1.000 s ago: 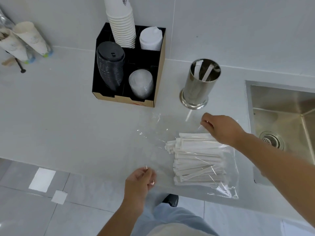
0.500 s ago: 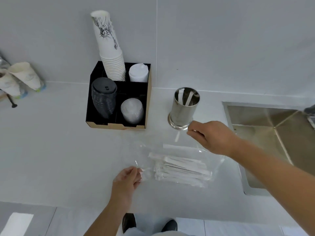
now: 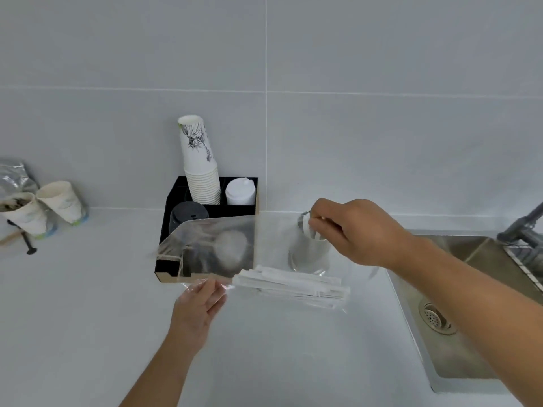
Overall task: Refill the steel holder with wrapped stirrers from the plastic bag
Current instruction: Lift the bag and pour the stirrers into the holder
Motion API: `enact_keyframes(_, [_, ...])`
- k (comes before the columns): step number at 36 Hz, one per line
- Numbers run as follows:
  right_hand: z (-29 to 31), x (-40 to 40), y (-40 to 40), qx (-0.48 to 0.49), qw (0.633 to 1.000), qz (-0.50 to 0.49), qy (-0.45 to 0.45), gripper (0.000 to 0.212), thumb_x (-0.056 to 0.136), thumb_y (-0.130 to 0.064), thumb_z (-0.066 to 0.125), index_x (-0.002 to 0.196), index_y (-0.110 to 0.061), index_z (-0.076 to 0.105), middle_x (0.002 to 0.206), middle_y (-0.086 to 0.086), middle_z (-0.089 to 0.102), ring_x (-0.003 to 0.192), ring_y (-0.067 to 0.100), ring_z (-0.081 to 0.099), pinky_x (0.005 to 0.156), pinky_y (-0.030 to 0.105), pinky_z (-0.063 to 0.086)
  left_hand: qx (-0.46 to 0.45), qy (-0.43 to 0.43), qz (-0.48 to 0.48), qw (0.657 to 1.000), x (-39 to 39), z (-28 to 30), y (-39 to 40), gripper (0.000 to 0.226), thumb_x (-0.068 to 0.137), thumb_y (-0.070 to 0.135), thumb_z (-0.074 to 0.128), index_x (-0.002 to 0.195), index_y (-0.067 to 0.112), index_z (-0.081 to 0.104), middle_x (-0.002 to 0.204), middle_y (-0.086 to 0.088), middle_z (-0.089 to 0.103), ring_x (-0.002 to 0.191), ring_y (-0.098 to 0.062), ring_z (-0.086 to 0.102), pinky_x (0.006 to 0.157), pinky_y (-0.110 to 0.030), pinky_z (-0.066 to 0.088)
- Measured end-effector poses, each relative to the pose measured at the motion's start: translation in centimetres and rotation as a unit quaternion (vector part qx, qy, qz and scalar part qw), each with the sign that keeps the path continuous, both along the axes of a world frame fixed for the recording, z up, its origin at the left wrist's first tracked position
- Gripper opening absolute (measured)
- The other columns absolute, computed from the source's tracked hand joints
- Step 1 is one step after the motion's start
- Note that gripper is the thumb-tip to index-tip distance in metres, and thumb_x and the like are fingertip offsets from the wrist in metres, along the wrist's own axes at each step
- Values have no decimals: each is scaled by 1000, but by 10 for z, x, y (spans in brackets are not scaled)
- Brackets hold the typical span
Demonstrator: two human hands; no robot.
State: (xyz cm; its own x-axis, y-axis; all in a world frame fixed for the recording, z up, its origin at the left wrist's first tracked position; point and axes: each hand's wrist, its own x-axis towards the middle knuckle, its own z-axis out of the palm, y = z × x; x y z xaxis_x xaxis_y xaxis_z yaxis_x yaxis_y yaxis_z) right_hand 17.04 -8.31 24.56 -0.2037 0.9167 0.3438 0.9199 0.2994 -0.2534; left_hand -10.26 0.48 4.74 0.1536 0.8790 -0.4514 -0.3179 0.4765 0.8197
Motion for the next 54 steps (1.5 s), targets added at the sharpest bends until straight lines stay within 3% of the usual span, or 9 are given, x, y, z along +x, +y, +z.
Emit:
enact_keyframes(7, [52, -14, 14, 42, 999, -2, 21, 17, 98, -20, 52, 84, -11, 57, 41, -9, 37, 39, 19, 35, 43, 28, 32, 27, -116, 2, 993, 0, 36, 40, 16, 97, 20, 56, 83, 15, 62, 73, 3, 73, 74, -9, 72, 69, -27, 61])
enact_keyframes(12, [79, -26, 21, 84, 996, -16, 34, 20, 98, -21, 51, 82, -13, 56, 39, -10, 32, 37, 14, 32, 43, 23, 27, 16, -189, 21, 982, 15, 55, 51, 17, 93, 35, 58, 86, 21, 65, 83, 8, 74, 81, -9, 71, 79, -30, 51])
enact_keyframes(19, [114, -37, 32, 127, 990, -43, 32, 22, 98, -25, 50, 76, -21, 50, 38, -9, 36, 42, 17, 41, 44, 25, 30, 35, -309, -42, 950, 54, 88, 33, 60, 81, 59, 59, 126, 20, 64, 126, -5, 69, 112, -22, 67, 78, -36, 60])
enact_keyframes(22, [125, -39, 35, 134, 989, -58, 25, 22, 98, -27, 48, 77, -21, 51, 38, -7, 39, 44, 17, 44, 44, 26, 33, 55, -349, -91, 931, 73, 99, 17, 71, 78, 60, 63, 135, 19, 58, 133, -10, 64, 125, -29, 58, 96, -43, 51])
enact_keyframes(29, [139, -33, 41, 130, 987, -95, 14, 22, 98, -26, 48, 80, -16, 55, 42, -5, 46, 40, 15, 41, 49, 33, 42, 73, -432, -154, 886, 101, 111, 4, 46, 78, 49, 69, 104, 12, 77, 103, -17, 75, 95, -36, 72, 72, -44, 60])
enact_keyframes(35, [137, -7, 34, 133, 983, -126, 14, 22, 97, -29, 48, 78, -20, 54, 39, -6, 43, 43, 14, 44, 44, 26, 31, 72, -419, -141, 894, 103, 117, 15, 88, 50, 44, 94, 128, 18, 63, 112, -14, 72, 99, -35, 71, 72, -48, 60])
enact_keyframes(44, [130, 24, 22, 129, 978, -161, 24, 18, 90, -40, 57, 80, -25, 58, 38, -7, 47, 44, 11, 47, 45, 22, 32, 33, -398, -126, 908, 125, 121, 14, 41, 84, 40, 60, 111, 13, 74, 105, -18, 75, 95, -37, 72, 70, -48, 60])
enact_keyframes(48, [120, 45, 4, 167, 963, -205, 53, 27, 87, -43, 63, 108, -25, 63, 72, -13, 65, 67, 5, 59, 65, 23, 44, 35, -384, -111, 916, 132, 120, 15, 57, 85, 42, 60, 135, 15, 58, 122, -16, 69, 110, -34, 66, 87, -50, 54])
enact_keyframes(54, [76, 60, -23, 200, 882, -286, 317, 59, 84, -47, 66, 137, -35, 45, 114, -23, 57, 104, -7, 56, 83, 12, 41, 58, -422, -98, 900, 141, 122, 19, 43, 85, 41, 59, 122, 20, 67, 109, -8, 75, 95, -25, 73, 66, -42, 60])
